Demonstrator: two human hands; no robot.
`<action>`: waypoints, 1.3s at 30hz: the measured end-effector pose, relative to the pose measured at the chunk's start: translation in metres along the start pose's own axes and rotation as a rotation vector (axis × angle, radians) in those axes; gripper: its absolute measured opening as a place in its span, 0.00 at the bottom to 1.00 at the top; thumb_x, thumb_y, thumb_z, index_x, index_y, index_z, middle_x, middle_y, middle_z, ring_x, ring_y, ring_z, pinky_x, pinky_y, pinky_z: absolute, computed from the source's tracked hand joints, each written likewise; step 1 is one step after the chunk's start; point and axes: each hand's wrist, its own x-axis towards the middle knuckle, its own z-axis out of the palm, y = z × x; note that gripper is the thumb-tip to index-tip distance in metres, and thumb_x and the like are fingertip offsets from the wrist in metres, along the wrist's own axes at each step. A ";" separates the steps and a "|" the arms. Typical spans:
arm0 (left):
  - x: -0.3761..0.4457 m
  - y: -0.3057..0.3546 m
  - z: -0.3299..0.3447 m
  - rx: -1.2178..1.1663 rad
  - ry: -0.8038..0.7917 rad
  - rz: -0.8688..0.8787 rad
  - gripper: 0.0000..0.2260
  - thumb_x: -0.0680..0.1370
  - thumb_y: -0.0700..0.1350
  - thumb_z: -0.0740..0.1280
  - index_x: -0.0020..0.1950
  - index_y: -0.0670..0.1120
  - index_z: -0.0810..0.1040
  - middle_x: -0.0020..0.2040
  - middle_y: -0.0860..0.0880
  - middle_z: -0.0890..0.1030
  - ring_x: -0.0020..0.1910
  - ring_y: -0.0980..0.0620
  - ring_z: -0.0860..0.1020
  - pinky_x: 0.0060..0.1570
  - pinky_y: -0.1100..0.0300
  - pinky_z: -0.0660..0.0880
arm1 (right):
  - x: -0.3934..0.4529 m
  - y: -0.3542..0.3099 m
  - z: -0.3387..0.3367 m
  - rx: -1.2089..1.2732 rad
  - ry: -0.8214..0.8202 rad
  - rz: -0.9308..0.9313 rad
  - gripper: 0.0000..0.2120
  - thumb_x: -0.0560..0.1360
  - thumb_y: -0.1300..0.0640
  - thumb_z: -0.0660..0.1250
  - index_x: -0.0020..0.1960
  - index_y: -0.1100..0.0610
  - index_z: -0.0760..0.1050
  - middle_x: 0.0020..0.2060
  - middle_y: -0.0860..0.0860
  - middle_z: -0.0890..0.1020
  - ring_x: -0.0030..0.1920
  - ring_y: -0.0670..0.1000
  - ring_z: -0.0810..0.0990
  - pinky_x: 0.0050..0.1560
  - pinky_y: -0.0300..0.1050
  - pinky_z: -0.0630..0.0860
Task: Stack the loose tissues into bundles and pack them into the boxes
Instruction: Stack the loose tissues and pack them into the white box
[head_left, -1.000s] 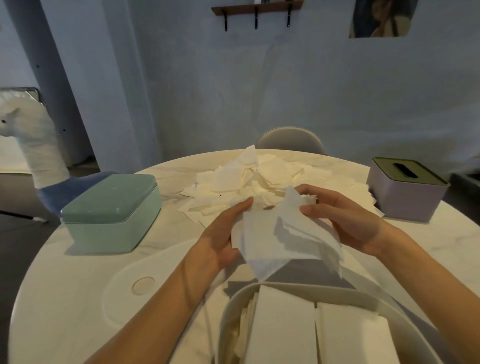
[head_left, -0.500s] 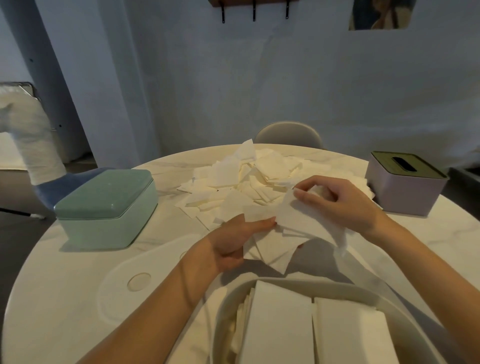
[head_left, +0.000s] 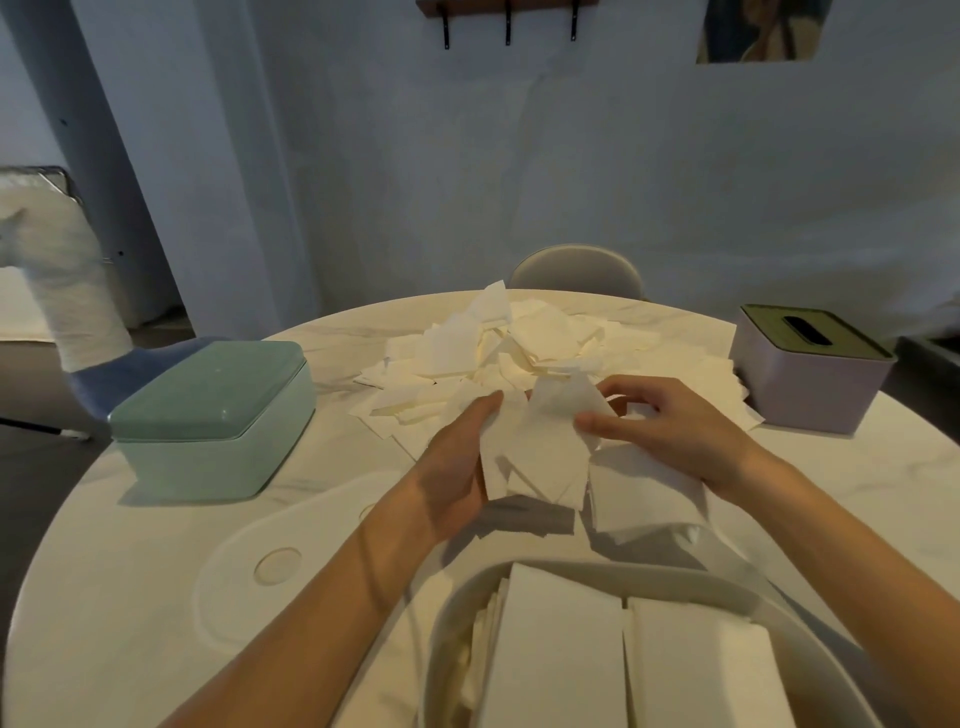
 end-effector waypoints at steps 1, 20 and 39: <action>-0.001 0.002 0.000 0.005 0.000 -0.004 0.15 0.87 0.51 0.57 0.61 0.49 0.81 0.53 0.44 0.87 0.50 0.45 0.85 0.53 0.50 0.80 | 0.000 -0.001 -0.002 0.019 0.001 -0.012 0.17 0.71 0.38 0.71 0.56 0.44 0.82 0.51 0.40 0.83 0.54 0.46 0.79 0.51 0.38 0.73; -0.004 -0.011 0.006 -0.208 -0.241 -0.241 0.28 0.80 0.70 0.60 0.73 0.56 0.74 0.71 0.38 0.76 0.72 0.35 0.74 0.73 0.31 0.65 | -0.006 -0.011 0.020 -0.105 0.178 -0.091 0.14 0.70 0.42 0.76 0.54 0.44 0.81 0.49 0.36 0.81 0.49 0.39 0.79 0.46 0.30 0.67; -0.022 -0.002 0.016 0.004 -0.176 -0.225 0.10 0.84 0.50 0.65 0.63 0.49 0.78 0.53 0.42 0.86 0.62 0.37 0.81 0.62 0.38 0.77 | -0.002 0.000 0.022 -0.117 0.140 -0.098 0.15 0.74 0.36 0.69 0.49 0.46 0.82 0.47 0.43 0.84 0.52 0.47 0.79 0.55 0.43 0.74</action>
